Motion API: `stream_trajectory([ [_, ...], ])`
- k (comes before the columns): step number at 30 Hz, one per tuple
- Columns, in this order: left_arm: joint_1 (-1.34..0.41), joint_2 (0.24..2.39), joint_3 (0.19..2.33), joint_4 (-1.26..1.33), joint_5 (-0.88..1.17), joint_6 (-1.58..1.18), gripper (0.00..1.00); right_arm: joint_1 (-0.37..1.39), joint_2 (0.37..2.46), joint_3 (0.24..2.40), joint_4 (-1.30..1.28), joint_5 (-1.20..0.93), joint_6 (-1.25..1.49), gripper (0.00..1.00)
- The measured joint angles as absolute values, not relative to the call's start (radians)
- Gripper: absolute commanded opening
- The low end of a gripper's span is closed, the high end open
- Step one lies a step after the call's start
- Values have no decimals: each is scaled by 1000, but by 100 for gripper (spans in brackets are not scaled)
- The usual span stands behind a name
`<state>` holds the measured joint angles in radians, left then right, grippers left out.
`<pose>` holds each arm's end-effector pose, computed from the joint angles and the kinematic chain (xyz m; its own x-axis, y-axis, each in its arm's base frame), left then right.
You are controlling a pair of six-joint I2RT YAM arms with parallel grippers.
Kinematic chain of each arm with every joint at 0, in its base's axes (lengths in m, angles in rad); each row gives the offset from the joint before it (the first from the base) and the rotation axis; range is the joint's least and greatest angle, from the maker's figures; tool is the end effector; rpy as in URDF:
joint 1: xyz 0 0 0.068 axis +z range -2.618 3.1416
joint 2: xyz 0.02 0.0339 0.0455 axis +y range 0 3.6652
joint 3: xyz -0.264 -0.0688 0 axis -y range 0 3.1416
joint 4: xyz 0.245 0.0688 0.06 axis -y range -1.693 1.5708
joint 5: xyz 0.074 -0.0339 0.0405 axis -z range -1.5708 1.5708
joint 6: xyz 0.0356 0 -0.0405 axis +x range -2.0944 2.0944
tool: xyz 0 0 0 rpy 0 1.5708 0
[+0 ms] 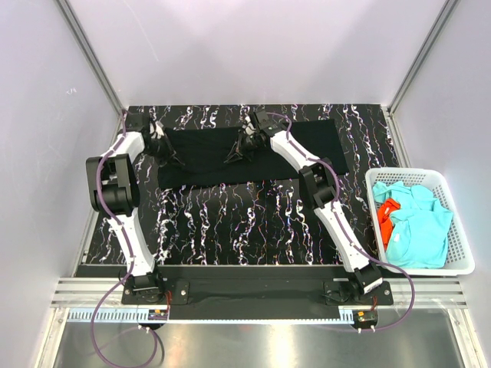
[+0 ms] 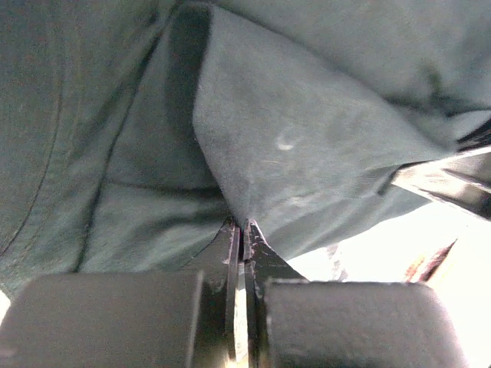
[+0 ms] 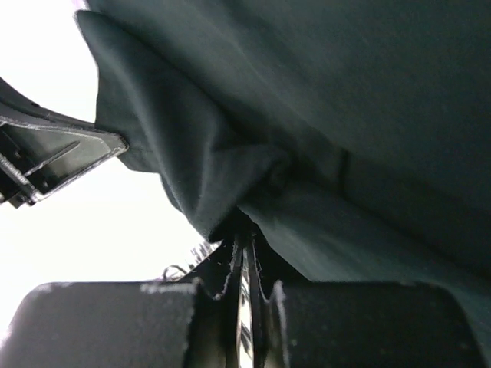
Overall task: Fold and stack the t-shirts
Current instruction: Fold the tshirt
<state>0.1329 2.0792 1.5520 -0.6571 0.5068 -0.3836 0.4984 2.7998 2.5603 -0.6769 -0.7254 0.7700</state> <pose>0.4286 0.0399 0.1753 -0.8759 -0.4472 -0.1813 -0.2829 0.7802 -0.5580 0.5001 0.2991 0.1223 -0.9962 0.0508 -0.0705 -0.0263 0.5973 0.8016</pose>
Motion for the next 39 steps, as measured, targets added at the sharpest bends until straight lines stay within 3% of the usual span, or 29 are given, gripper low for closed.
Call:
stream_trajectory([
  [11, 150, 2143, 1744, -528, 596, -484, 0, 496, 2801, 2583, -489, -696, 921, 5],
  [26, 162, 2247, 1723, -297, 671, -682, 0, 439, 2904, 2605, -313, -699, 1045, 6],
  [39, 213, 2247, 1726, -349, 704, -682, 2, 435, 2897, 2559, -274, -730, 1080, 6],
])
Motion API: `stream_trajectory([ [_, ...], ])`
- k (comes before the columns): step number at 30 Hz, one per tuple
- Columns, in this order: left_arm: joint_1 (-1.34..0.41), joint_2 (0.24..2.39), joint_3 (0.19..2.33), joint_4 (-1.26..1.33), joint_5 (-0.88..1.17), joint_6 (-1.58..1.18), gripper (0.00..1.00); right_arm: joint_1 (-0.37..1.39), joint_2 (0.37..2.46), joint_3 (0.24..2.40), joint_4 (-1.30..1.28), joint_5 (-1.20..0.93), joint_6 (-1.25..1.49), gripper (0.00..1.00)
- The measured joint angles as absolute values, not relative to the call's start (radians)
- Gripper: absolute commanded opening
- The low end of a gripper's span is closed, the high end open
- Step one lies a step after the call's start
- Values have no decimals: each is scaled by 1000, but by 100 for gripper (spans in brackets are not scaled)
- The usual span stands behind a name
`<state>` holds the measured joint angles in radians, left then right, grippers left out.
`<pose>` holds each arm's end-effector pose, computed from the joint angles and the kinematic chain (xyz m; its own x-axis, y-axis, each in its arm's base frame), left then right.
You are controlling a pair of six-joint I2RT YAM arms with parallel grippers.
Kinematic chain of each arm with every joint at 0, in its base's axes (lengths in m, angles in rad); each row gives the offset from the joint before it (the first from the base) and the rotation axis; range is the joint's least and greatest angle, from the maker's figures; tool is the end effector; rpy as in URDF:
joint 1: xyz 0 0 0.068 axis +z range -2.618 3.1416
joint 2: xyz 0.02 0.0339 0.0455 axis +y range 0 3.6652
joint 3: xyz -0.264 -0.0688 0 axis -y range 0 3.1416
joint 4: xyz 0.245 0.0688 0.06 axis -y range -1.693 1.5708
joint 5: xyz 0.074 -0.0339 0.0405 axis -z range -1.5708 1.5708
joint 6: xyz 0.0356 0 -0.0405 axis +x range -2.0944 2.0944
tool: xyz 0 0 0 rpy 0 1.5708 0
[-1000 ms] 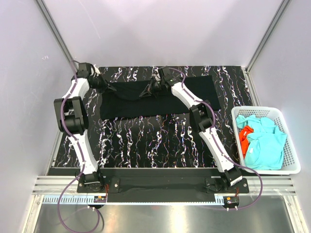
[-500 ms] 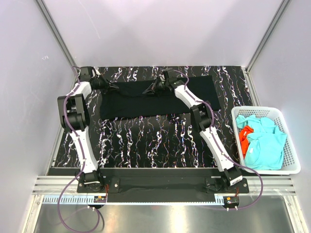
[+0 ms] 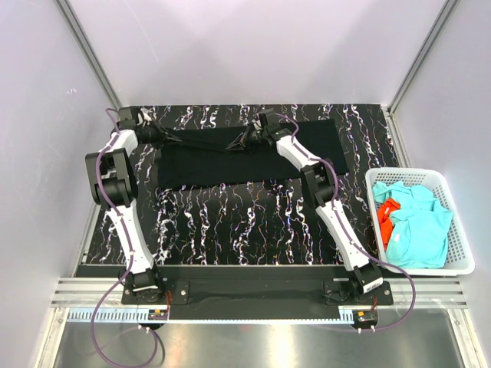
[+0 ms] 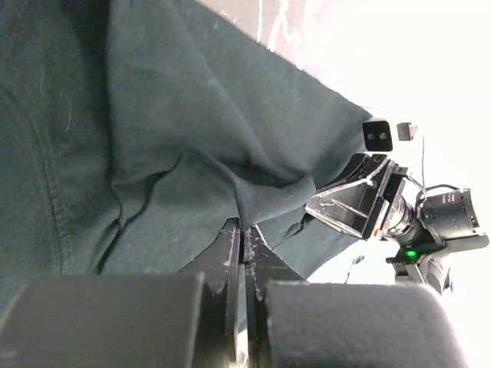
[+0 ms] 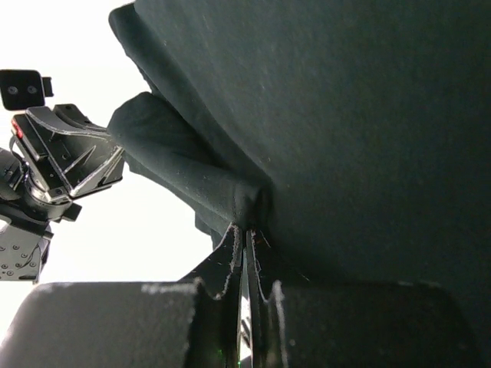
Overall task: Fold and stack the t-shirts
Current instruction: Fold the tshirt
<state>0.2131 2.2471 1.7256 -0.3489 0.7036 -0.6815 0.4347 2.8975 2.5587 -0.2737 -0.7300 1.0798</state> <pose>0.4865 0.0817 0.1720 -0.7355 -0.6506 -0.1889 -0.2795 0.5454 -0.7902 0.5428 0.2782 0.0947 -0.9590 0.2792 -0.0477 0.0785 0.4238 0.9023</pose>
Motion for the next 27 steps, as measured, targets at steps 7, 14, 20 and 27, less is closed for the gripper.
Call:
stream_trajectory([
  [7, 214, 2247, 1725, -381, 710, -662, 4, 436, 2859, 2494, -274, -750, 1090, 6],
  [14, 223, 2238, 1700, -416, 716, -639, 6, 442, 2817, 2467, -285, -754, 1094, 6],
  [20, 240, 2216, 1691, -449, 722, -617, 8, 463, 2759, 2407, -297, -753, 1094, 7],
  [27, 266, 2198, 1676, -471, 739, -599, 10, 493, 2727, 2357, -335, -750, 1095, 7],
])
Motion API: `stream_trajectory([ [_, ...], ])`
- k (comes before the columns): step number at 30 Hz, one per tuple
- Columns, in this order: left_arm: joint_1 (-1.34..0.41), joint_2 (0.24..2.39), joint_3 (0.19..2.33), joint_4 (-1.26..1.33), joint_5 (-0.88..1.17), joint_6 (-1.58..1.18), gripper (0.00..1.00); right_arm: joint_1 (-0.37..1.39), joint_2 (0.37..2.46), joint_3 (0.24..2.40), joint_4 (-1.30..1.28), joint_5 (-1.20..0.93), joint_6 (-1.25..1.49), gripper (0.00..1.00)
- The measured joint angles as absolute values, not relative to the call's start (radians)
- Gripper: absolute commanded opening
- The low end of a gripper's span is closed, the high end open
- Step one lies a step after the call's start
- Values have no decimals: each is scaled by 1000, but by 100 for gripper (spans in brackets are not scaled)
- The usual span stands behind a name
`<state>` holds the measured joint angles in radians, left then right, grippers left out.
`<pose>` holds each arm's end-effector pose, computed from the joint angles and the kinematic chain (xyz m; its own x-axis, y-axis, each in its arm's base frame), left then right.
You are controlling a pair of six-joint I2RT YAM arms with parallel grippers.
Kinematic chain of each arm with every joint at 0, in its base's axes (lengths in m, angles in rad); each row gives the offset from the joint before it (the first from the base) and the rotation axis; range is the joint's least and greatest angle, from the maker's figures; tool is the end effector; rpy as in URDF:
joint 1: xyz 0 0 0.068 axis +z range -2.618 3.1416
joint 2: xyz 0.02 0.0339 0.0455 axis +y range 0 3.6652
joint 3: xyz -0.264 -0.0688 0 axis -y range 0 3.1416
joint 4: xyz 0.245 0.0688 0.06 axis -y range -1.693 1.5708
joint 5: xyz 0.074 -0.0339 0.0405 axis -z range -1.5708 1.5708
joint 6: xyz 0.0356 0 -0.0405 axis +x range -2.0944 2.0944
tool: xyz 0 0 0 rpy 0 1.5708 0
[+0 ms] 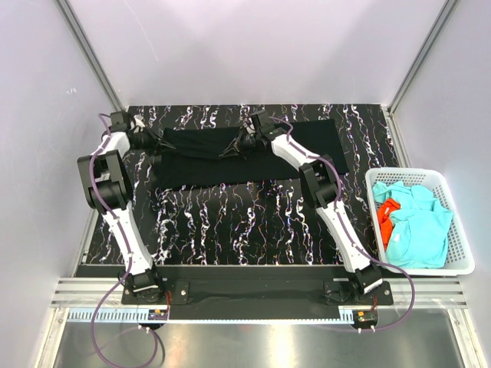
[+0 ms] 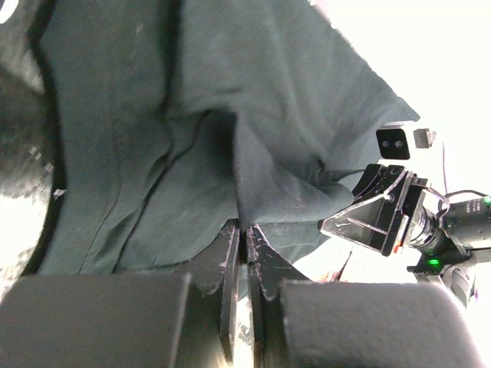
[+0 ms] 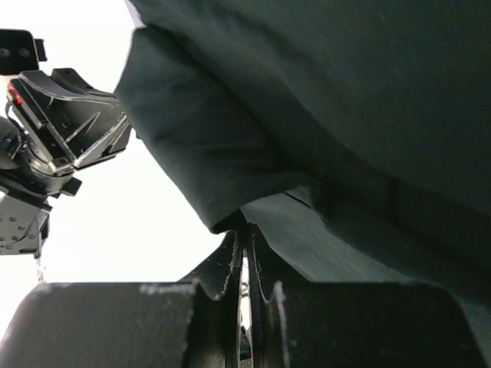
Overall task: Fold and stack the t-shirts
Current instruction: Fold the tshirt
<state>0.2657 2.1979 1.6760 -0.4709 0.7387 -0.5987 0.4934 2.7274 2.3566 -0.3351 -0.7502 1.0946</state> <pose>0.4618 0.1008 0.1731 -0.7582 -0.6382 -0.1335 -0.3226 0.5452 -0.7738 0.5063 0.2998 0.1220 -0.9760 0.2134 0.0442 0.1395 0.4558 0.8791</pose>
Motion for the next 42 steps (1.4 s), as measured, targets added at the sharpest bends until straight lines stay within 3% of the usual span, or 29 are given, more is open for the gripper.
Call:
stream_trajectory([
  [16, 296, 2122, 1585, -550, 749, -530, 14, 517, 2630, 2204, -365, -742, 1094, 9],
  [23, 312, 2119, 1575, -597, 748, -493, 21, 542, 2622, 2177, -365, -722, 1106, 13],
  [26, 316, 2119, 1575, -612, 744, -479, 32, 548, 2614, 2151, -367, -719, 1113, 26],
  [27, 316, 2119, 1575, -616, 741, -474, 33, 549, 2609, 2140, -372, -718, 1107, 28],
  [30, 316, 2117, 1577, -631, 727, -460, 35, 546, 2587, 2111, -411, -710, 1067, 47],
  [31, 316, 2116, 1580, -636, 726, -458, 36, 546, 2583, 2111, -422, -705, 1049, 99],
  [42, 225, 2122, 1683, -591, 753, -469, 35, 519, 2577, 2459, -632, -639, 763, 100],
])
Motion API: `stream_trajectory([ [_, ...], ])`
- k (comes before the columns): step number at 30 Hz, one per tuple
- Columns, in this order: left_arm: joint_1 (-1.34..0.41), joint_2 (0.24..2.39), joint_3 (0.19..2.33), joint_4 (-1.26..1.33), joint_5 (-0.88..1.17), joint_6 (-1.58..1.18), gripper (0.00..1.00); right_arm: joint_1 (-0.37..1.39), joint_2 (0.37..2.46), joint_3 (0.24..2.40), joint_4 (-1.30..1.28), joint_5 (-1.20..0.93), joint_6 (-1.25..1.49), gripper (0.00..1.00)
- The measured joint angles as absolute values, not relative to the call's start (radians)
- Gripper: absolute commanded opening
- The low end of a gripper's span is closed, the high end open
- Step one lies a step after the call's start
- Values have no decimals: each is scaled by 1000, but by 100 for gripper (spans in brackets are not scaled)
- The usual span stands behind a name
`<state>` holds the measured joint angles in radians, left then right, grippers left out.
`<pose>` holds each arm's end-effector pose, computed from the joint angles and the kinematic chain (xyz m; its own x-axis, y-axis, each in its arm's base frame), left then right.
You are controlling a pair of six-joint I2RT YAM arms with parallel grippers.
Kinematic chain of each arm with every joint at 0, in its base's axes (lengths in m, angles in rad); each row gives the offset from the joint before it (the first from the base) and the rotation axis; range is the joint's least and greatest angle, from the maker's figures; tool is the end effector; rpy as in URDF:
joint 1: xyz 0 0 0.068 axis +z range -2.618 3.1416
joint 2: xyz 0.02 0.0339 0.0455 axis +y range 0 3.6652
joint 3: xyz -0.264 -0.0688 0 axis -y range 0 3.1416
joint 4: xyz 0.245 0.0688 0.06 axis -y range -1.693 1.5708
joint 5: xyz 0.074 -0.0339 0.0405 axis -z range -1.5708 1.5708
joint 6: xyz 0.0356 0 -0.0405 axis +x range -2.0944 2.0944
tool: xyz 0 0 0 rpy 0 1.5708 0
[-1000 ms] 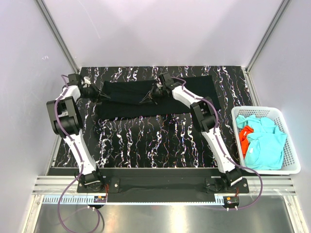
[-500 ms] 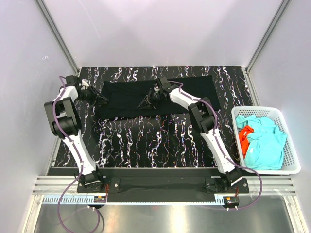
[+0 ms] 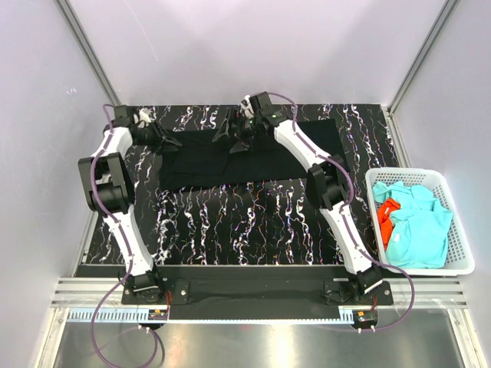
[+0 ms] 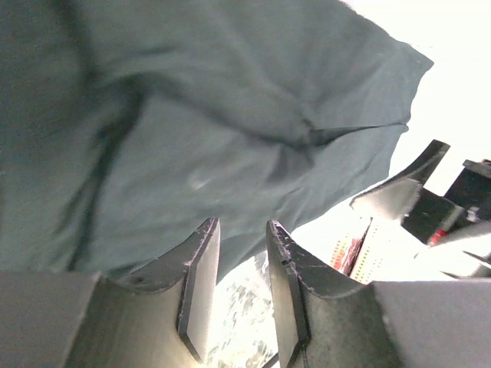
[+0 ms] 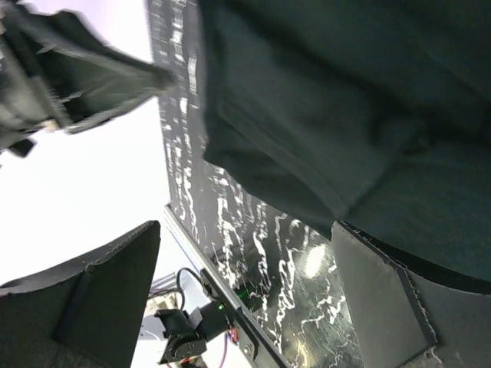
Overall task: Fold and stack the t-shirts
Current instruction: Fold the tshirt
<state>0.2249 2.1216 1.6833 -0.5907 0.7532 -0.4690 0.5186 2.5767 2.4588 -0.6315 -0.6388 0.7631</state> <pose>0.4509 0.0782 0.2032 -0.8269 -0.5274 -0.1951 -0.2159 0.6181 -0.7558 0.4832 0.3002 0.2157 -0.9646 0.0884 -0.2484 -0.1526 0.5809 0.7995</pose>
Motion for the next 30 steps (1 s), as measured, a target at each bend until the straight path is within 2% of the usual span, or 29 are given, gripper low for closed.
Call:
stream_trajectory([
  [2, 202, 2133, 1702, -570, 755, -481, 33, 517, 2579, 2492, -632, -641, 759, 98],
  [3, 188, 2144, 1715, -559, 757, -489, 31, 517, 2585, 2510, -629, -649, 765, 78],
  [5, 172, 2164, 1729, -536, 758, -504, 29, 518, 2606, 2531, -599, -664, 781, 57],
  [6, 167, 2175, 1732, -523, 759, -513, 28, 518, 2621, 2535, -580, -673, 792, 27],
  [7, 164, 2186, 1733, -512, 759, -522, 28, 518, 2638, 2540, -561, -680, 805, 21],
  [14, 167, 2237, 1729, -462, 752, -576, 22, 518, 2761, 2543, -519, -693, 877, 7],
  [21, 168, 2275, 1725, -434, 714, -614, 20, 518, 2769, 2471, -482, -675, 890, 4],
  [30, 173, 2356, 1773, -480, 654, -633, 11, 505, 2737, 2340, -430, -672, 876, 6],
])
